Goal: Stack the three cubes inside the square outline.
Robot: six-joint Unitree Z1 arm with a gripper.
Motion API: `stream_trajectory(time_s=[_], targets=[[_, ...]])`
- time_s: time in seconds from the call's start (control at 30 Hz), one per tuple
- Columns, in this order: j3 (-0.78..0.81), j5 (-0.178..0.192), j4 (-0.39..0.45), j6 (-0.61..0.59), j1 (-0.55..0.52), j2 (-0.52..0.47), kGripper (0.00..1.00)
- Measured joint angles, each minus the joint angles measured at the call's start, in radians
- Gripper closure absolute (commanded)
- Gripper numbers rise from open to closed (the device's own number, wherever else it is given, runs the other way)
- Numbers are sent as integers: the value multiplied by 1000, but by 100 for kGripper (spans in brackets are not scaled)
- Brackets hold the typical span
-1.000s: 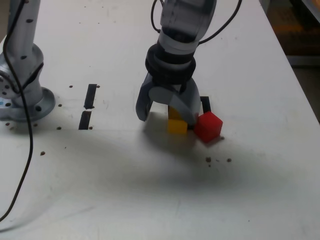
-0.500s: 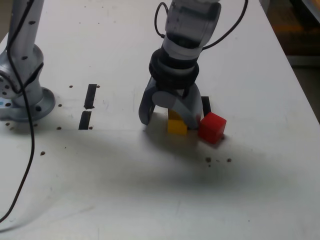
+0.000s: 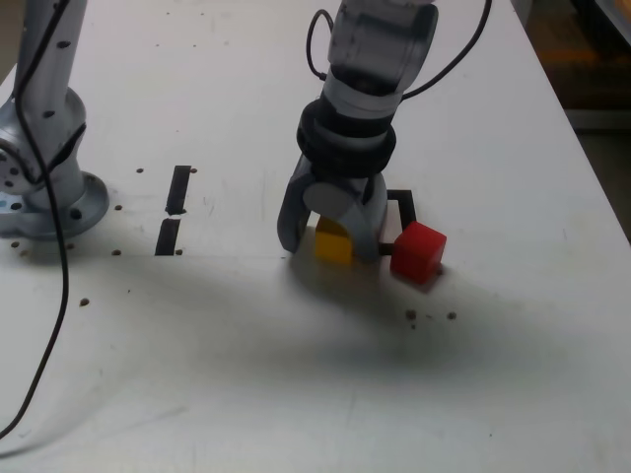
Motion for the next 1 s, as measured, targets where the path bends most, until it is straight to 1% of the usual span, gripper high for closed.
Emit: stream_trajectory(time_s=[0.1, 0.27, 0.43, 0.53, 0.63, 0.73, 0.87, 1.0], targets=[[0, 0, -14, 3, 0, -1, 80], [2, 3, -8, 4, 0, -11, 83], [2, 25, 38, -27, 0, -46, 84], [4, 47, 88, -57, 0, -92, 84], [20, 55, 106, -72, 12, -134, 84], [56, 55, 99, -76, 45, -159, 84], [110, 45, 65, -75, 112, -197, 83], [148, 40, 32, -66, 175, -215, 83]])
